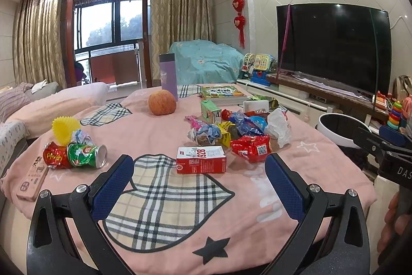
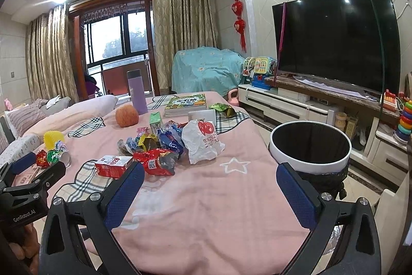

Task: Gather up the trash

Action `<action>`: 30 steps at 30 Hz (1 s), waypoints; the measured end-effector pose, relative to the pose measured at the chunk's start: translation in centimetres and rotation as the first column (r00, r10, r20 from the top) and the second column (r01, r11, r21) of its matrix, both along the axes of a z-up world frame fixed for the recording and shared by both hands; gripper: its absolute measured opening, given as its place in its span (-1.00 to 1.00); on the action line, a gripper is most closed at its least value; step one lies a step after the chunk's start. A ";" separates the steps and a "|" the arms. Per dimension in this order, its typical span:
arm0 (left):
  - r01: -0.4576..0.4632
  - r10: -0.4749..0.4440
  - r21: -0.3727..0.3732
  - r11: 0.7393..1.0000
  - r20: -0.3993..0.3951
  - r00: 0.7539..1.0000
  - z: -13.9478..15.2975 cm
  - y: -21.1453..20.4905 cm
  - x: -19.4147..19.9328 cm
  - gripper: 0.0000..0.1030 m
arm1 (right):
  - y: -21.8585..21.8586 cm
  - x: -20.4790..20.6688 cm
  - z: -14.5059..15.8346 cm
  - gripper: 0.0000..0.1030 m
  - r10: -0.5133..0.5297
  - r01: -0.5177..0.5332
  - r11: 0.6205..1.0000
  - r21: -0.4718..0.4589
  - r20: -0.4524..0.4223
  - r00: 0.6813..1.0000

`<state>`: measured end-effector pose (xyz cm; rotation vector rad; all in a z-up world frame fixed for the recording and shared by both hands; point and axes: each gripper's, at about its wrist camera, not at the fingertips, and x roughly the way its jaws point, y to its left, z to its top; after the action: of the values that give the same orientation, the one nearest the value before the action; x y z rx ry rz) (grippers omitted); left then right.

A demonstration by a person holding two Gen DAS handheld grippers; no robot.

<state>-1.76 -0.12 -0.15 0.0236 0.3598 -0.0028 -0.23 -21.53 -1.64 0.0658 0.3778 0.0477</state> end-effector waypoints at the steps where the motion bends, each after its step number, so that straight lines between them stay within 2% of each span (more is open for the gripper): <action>1: 0.002 -0.002 0.000 1.000 -0.001 1.000 0.0 0.0 0.0 1.00 | 0.0 0.0 0.0 1.00 0.000 0.000 1.000 0.001 0.000 1.000; 30: 0.006 -0.006 -0.006 1.000 -0.012 1.000 -0.4 -0.1 0.2 1.00 | -0.1 0.0 -0.1 1.00 0.006 -0.006 1.000 0.014 -0.002 1.000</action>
<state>-1.53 -0.24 -0.52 0.0187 0.3714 -0.0096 -0.26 -21.62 -1.72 0.0791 0.3802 0.0560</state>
